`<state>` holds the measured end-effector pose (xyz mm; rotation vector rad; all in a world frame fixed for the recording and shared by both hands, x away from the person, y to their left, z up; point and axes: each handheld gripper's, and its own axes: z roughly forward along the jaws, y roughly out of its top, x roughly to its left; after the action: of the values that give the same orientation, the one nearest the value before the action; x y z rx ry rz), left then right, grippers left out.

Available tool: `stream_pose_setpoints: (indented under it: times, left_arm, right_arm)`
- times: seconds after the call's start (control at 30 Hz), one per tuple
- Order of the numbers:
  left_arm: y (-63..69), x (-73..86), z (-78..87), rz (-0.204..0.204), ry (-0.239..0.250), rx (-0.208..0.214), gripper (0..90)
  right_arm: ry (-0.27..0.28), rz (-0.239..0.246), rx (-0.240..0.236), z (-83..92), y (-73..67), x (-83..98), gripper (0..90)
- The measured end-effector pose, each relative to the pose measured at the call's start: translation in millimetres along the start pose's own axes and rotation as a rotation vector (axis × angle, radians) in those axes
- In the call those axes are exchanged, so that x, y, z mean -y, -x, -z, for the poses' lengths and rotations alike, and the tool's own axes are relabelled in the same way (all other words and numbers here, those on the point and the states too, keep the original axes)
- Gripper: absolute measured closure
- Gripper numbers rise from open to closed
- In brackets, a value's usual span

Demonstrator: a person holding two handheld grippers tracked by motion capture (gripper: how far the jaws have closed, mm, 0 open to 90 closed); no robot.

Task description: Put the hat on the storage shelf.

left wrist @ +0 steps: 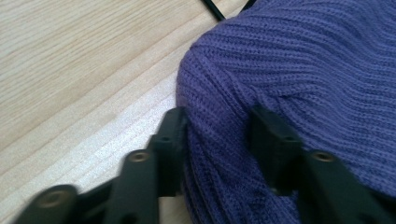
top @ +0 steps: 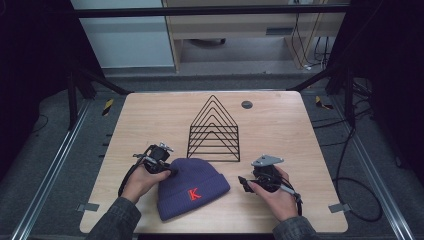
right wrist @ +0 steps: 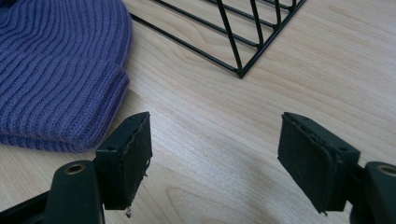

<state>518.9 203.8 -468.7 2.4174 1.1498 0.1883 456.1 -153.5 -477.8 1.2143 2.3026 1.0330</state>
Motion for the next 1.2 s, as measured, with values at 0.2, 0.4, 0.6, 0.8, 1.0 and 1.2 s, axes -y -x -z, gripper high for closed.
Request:
stream_pose_setpoints:
  times: [0.2, 0.4, 0.6, 0.8, 1.0, 1.2]
  left_arm:
    - [2.5, 3.2, 0.8, -0.001, 0.019, 0.000, 71.8]
    - [7.4, 7.2, 9.4, -0.033, 0.057, -0.019, 76.6]
    - [12.3, 10.4, 25.6, -0.067, 0.108, -0.032, 77.1]
    - [22.7, 11.2, 49.8, -0.115, 0.159, -0.036, 77.3]
    - [31.4, 11.3, 65.6, -0.151, 0.199, -0.052, 77.6]
    - [33.0, 10.6, 74.1, -0.171, 0.210, -0.072, 77.8]
  right_arm:
    - [0.008, -0.007, 0.001, 1.4, 1.8, 0.2, 26.0]
    - [0.019, -0.023, 0.007, 3.3, 4.7, 0.0, 25.8]
    - [0.015, -0.016, 0.003, 3.7, 3.2, -0.5, 25.3]
    - [0.016, -0.010, 0.011, 2.9, 2.8, -0.5, 23.4]
    - [0.010, -0.012, 0.015, 2.1, 2.3, 0.2, 23.4]
    - [0.014, -0.011, 0.015, 2.6, 2.8, 0.3, 23.4]
